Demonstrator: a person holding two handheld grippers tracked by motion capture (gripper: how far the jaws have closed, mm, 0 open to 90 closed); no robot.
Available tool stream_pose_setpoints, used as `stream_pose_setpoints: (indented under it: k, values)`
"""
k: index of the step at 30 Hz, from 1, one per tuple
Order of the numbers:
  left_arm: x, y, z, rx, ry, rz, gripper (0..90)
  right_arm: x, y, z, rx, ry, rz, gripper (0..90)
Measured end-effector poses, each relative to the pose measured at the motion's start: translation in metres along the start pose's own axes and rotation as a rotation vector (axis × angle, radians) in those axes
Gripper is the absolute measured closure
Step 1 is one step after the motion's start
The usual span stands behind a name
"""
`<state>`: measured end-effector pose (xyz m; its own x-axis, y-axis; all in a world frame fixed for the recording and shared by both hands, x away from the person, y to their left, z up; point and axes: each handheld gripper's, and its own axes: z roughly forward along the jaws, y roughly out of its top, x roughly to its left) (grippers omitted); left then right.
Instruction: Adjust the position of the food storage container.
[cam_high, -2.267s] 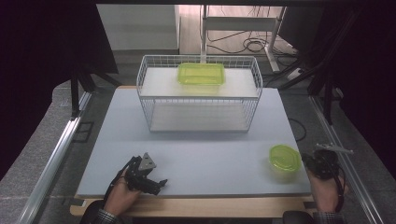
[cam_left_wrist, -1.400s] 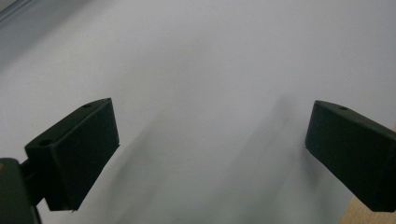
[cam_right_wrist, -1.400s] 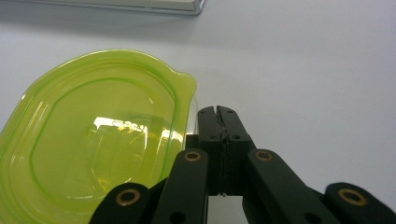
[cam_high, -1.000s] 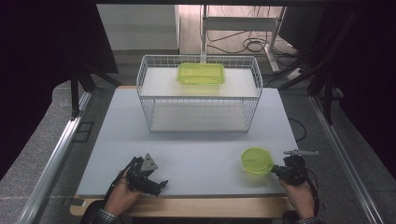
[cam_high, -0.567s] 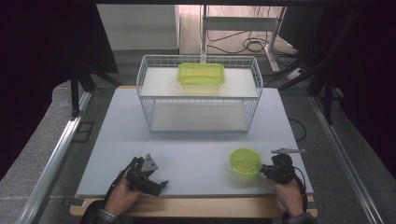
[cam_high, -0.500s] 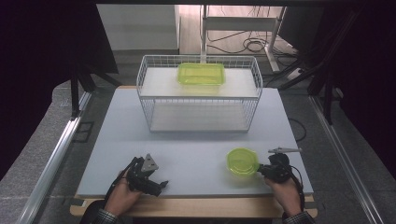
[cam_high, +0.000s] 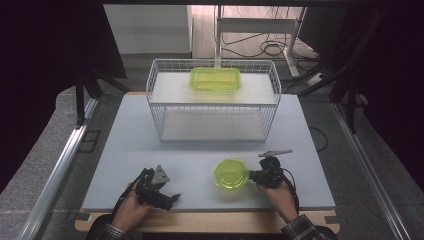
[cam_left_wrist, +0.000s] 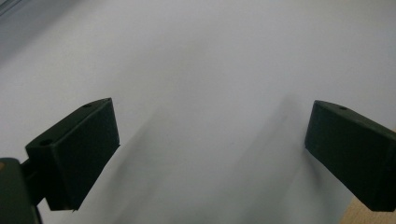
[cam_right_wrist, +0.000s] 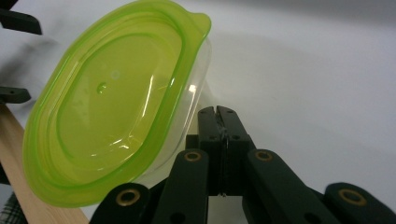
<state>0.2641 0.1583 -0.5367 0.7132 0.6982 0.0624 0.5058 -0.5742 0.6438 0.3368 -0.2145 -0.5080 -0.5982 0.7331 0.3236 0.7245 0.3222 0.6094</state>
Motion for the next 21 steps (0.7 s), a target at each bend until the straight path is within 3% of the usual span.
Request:
stream_pose_setpoints:
  k: [11,14,15,17,21]
  values:
    - [0.000,0.000,-0.001,-0.002,0.000,-0.002,2.9,0.016,0.017,0.024,0.019,0.032,-0.074,88.2]
    - [0.000,0.000,-0.001,-0.005,0.000,-0.002,2.9,0.015,0.018,0.023,0.015,0.004,-0.094,87.6]
    - [0.000,0.000,-0.001,-0.004,0.000,-0.002,2.9,0.012,0.017,0.019,0.004,-0.028,-0.108,87.1]
    - [0.000,0.000,-0.001,-0.004,0.000,-0.001,2.9,0.010,0.017,0.017,-0.001,-0.036,-0.109,86.9]
    - [0.000,0.000,-0.002,-0.010,0.003,-0.002,2.9,0.005,0.015,0.000,-0.046,-0.072,-0.121,84.4]
